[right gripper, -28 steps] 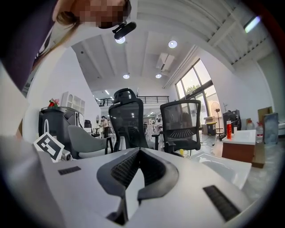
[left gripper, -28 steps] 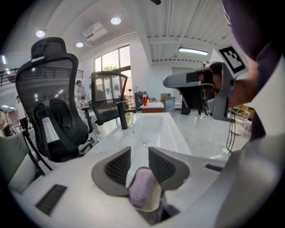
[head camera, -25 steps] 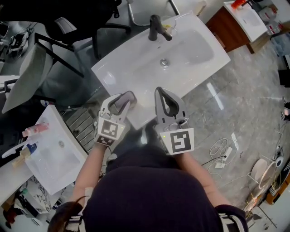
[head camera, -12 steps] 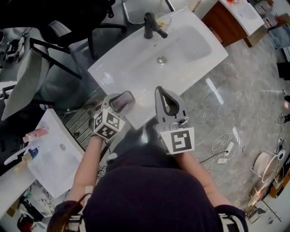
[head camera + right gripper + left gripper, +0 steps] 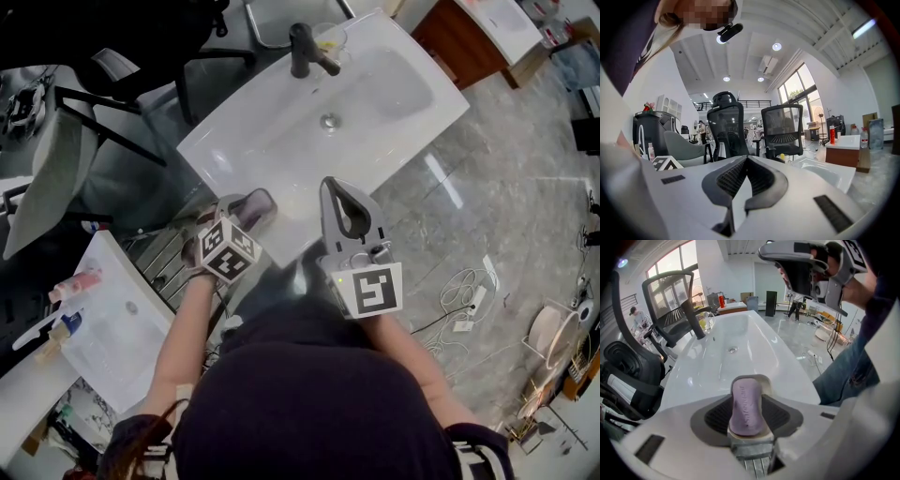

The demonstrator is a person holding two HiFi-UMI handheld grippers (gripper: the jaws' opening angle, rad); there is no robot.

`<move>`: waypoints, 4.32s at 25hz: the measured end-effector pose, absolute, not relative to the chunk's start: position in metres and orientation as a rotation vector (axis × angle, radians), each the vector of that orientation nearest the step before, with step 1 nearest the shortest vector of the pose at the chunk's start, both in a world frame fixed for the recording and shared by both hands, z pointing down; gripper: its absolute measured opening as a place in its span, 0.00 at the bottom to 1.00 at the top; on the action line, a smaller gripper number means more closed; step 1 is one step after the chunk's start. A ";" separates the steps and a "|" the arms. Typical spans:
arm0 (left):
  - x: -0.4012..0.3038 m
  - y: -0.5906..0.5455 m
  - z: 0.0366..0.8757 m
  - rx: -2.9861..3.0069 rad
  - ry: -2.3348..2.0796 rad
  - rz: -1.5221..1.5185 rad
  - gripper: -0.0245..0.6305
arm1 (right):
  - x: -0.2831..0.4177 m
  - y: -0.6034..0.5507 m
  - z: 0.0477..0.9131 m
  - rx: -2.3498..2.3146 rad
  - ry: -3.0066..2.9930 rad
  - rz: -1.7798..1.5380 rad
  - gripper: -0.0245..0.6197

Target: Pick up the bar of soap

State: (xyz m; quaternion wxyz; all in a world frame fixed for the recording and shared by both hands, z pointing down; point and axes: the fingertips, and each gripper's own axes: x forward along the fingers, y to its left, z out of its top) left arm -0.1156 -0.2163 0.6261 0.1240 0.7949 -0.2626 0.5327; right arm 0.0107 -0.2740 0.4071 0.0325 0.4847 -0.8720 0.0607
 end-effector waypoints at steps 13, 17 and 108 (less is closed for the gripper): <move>-0.116 -0.216 0.640 2.233 -0.695 1.718 0.31 | 0.014 -0.276 0.408 1.506 -2.687 0.182 0.06; -0.115 -0.218 0.643 2.243 -0.707 1.795 0.30 | 0.016 -0.276 0.410 1.514 -2.674 0.193 0.06; -0.170 -0.145 0.242 2.344 -2.454 0.022 0.30 | -0.025 -0.201 0.225 1.309 -3.071 -0.368 0.06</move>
